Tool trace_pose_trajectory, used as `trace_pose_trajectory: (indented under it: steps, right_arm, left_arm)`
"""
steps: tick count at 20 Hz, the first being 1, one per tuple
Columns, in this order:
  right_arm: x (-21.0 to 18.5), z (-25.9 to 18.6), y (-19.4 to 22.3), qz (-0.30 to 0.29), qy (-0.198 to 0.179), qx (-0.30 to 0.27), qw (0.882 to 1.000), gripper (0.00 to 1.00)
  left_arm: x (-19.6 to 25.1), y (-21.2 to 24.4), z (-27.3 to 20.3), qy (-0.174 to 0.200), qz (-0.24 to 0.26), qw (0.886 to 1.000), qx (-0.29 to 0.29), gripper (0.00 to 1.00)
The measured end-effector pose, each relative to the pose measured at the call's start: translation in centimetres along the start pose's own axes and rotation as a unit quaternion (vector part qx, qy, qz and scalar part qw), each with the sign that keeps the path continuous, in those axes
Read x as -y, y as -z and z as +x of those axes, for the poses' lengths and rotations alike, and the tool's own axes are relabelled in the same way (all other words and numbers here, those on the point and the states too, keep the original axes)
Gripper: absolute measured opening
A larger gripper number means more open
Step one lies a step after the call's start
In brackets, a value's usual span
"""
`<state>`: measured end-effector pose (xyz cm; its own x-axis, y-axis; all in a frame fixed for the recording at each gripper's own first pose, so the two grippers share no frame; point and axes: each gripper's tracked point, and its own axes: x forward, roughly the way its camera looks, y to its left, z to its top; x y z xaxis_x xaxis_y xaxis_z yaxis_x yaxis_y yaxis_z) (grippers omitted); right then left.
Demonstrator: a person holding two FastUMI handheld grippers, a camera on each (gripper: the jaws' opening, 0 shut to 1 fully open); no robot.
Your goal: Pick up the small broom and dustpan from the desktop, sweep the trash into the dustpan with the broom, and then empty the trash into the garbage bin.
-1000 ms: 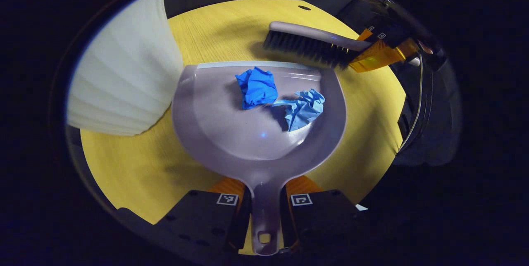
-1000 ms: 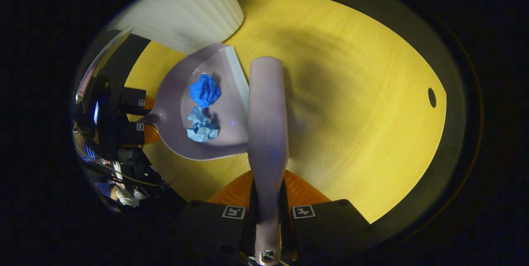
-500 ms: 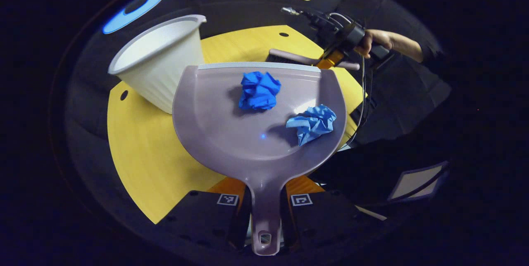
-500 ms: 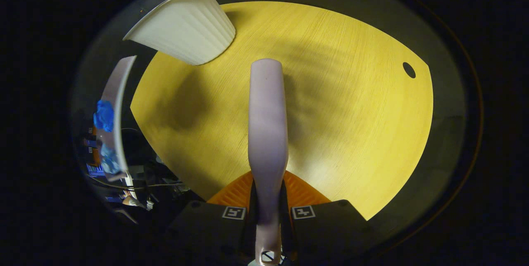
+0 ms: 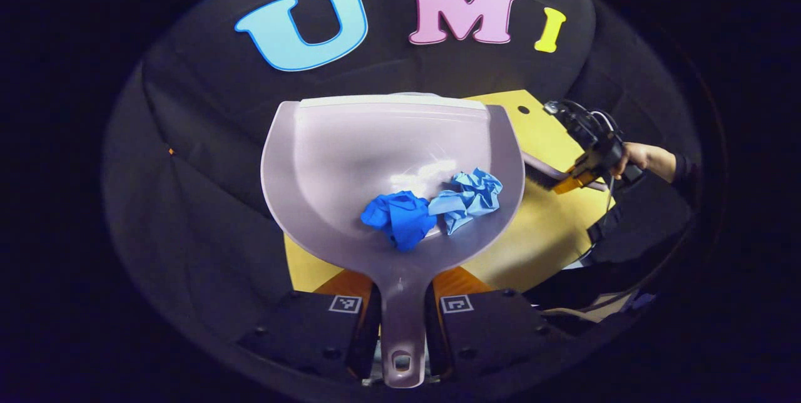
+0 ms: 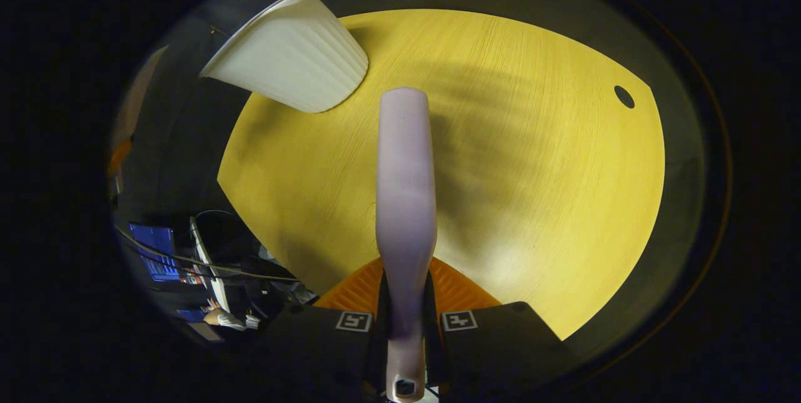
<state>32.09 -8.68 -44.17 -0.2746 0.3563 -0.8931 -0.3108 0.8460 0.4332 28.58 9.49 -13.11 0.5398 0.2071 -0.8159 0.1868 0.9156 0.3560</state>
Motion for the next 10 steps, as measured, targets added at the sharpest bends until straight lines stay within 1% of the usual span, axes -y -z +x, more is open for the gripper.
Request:
trace_pose_trajectory:
  steps: [1, 2, 3, 4, 5, 7, 9, 10]
  right_arm:
    - [-0.1, -0.2, 0.0, 0.005, -0.016, 0.004, 1.0, 0.27]
    - [0.7, -0.1, -0.1, 0.008, -0.022, 0.005, 1.0, 0.27]
    - [1.7, 0.2, -0.3, 0.01, -0.014, 0.01, 1.0, 0.26]
    - [2.2, 0.7, -0.2, 0.01, -0.001, 0.017, 1.0, 0.26]
    - [2.7, 1.1, 0.0, 0.005, 0.006, 0.022, 1.0, 0.27]
    - [2.1, 1.8, 0.9, 0.005, 0.008, 0.03, 1.0, 0.26]
    - [1.6, 2.1, 1.6, 0.007, 0.001, 0.029, 1.0, 0.26]
    - [1.8, 2.3, 2.0, 0.002, 0.004, 0.027, 1.0, 0.27]
  left_arm:
    - [-1.2, -0.3, 1.2, -0.015, 0.015, 1.0, -0.018, 0.29]
    - [-2.5, -1.2, 2.6, -0.034, 0.03, 0.998, -0.037, 0.29]
    - [-1.7, -1.2, 4.5, -0.051, 0.033, 0.996, -0.057, 0.29]
    - [-1.6, -1.3, 5.8, -0.06, 0.034, 0.994, -0.079, 0.29]
    - [-0.5, -2.1, 6.3, -0.065, 0.041, 0.992, -0.096, 0.29]
    - [0.6, -3.9, 6.2, -0.084, 0.08, 0.986, -0.122, 0.3]
    - [2.4, -5.1, 5.3, -0.109, 0.135, 0.974, -0.144, 0.29]
    - [3.3, -5.7, 4.7, -0.119, 0.161, 0.968, -0.152, 0.29]
